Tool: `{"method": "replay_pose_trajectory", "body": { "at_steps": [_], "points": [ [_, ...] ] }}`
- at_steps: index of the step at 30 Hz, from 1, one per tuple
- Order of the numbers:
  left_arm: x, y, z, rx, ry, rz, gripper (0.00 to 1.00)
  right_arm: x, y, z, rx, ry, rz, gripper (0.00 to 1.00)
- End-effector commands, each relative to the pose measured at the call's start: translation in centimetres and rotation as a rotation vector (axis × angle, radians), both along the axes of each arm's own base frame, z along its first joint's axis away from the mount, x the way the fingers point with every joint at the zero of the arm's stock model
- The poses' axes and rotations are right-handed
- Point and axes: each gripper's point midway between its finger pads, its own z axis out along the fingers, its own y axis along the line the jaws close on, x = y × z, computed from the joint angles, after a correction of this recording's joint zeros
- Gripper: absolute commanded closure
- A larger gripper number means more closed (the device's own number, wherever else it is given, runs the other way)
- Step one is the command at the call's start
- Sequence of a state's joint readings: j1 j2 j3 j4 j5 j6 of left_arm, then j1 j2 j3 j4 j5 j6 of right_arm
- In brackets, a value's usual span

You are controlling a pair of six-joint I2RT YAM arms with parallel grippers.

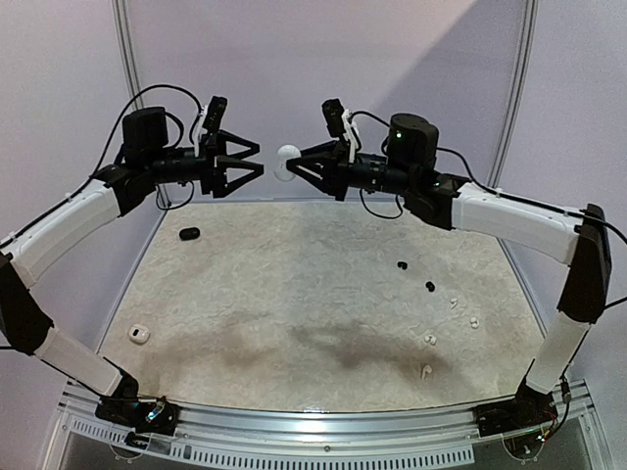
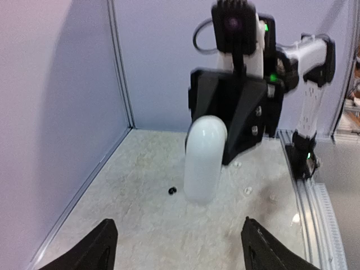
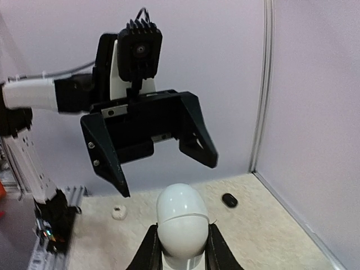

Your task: Insert the wireless bluetooth earbuds into the charging case

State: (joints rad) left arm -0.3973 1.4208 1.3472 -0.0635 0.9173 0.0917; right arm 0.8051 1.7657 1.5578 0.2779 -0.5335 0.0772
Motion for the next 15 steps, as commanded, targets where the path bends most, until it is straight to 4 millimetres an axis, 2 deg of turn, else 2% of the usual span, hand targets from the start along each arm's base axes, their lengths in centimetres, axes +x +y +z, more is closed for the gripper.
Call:
{"method": "replay_pose_trajectory", "body": {
  "at_steps": [1,5,7,9,12,15],
  "points": [
    [-4.3,1.4,-4.8,0.274,-0.132,-0.162,0.28,-1.5,-1.5,-2.8,-0.316,-0.176,-0.019,1.0],
    [-4.7,1.2,-5.2,0.322,-0.215,-0.184,0.42,-1.6,-0.7,-4.1,-0.456,-0.271,-0.042,1.0],
    [-5.2,0.9,-5.4,0.338,-0.232,-0.211,0.44,-1.4,0.0,-4.3,-0.485,-0.336,-0.064,1.0],
    [-5.8,0.7,-5.5,0.342,-0.238,-0.239,0.44,-1.4,0.7,-3.4,-0.451,-0.381,-0.074,1.0],
    [-5.6,0.5,-5.0,0.328,-0.253,-0.235,0.44,-1.8,1.5,-2.4,-0.406,-0.427,-0.073,1.0],
    [-5.4,0.3,-4.3,0.316,-0.285,-0.227,0.44,-2.0,2.1,-2.7,-0.408,-0.449,-0.058,1.0]
  ]
}}
